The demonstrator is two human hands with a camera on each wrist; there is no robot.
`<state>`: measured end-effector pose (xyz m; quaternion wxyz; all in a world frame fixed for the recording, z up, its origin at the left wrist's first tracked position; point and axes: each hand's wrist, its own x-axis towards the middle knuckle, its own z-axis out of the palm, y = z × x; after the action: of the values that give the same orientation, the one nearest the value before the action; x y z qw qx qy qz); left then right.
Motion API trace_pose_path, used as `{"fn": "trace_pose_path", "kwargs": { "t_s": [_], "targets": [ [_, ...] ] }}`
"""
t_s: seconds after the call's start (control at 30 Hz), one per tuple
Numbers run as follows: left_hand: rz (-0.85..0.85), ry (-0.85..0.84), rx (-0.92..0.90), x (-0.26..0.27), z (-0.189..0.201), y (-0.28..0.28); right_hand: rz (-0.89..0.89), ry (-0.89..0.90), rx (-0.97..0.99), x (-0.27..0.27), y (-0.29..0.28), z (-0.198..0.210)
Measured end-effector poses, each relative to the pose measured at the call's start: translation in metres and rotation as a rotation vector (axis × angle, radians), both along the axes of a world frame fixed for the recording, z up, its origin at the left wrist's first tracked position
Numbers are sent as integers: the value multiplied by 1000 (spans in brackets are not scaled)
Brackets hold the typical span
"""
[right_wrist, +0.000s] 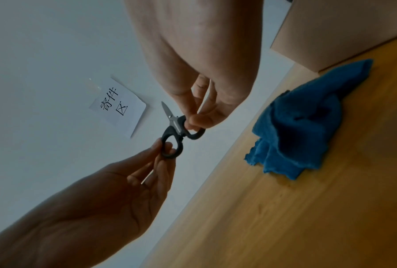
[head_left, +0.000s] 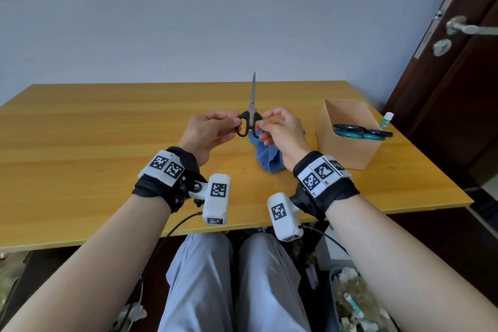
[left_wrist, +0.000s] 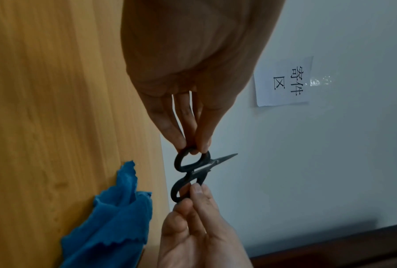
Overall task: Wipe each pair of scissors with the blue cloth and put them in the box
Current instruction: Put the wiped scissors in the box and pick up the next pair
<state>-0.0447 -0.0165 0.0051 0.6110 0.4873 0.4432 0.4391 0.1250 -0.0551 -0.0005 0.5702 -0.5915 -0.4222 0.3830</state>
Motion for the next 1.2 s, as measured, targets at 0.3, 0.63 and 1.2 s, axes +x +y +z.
{"fn": "trace_pose_path", "kwargs": {
  "t_s": [0.3,0.63,1.2],
  "targets": [
    [-163,-69,39,89,36,-7,-255,-319,70,69,-26,49],
    [-265,40,-25,181,39,-27,-491,-766,-126,142,-60,51],
    [-379,297,110,185,40,-31,-535,-773,-275,157,-56,25]
  ]
}}
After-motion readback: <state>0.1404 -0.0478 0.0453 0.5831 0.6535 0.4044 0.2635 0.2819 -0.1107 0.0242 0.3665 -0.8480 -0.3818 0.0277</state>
